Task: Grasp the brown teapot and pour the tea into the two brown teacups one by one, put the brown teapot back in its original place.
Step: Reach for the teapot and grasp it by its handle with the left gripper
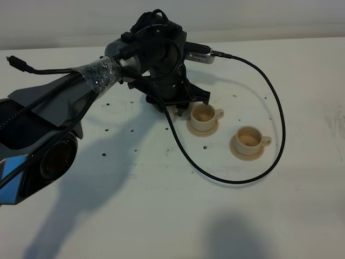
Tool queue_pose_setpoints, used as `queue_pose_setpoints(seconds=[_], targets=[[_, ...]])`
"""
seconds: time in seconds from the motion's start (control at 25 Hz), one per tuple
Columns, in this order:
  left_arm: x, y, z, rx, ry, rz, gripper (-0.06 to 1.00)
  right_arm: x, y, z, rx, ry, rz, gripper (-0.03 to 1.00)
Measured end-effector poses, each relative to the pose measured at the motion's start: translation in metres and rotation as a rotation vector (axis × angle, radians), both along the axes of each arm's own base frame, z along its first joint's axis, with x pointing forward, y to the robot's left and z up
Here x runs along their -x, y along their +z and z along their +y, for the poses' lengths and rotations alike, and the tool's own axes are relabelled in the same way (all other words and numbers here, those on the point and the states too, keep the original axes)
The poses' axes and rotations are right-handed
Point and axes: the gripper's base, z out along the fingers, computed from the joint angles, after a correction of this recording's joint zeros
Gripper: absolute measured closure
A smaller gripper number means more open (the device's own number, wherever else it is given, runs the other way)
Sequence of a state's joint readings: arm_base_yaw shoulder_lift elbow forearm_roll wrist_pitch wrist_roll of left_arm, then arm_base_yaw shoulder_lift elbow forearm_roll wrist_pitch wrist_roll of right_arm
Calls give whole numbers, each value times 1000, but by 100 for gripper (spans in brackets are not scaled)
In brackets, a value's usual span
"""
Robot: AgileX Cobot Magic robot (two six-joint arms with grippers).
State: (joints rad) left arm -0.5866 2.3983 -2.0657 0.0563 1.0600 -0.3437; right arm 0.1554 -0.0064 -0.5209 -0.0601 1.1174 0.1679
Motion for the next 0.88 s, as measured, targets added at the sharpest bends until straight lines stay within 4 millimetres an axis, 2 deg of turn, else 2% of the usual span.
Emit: queue_pose_setpoints(seconds=[0.88], targets=[[-1,0,-1,19,24,-14,57,0,0,0,0,0,0,56]])
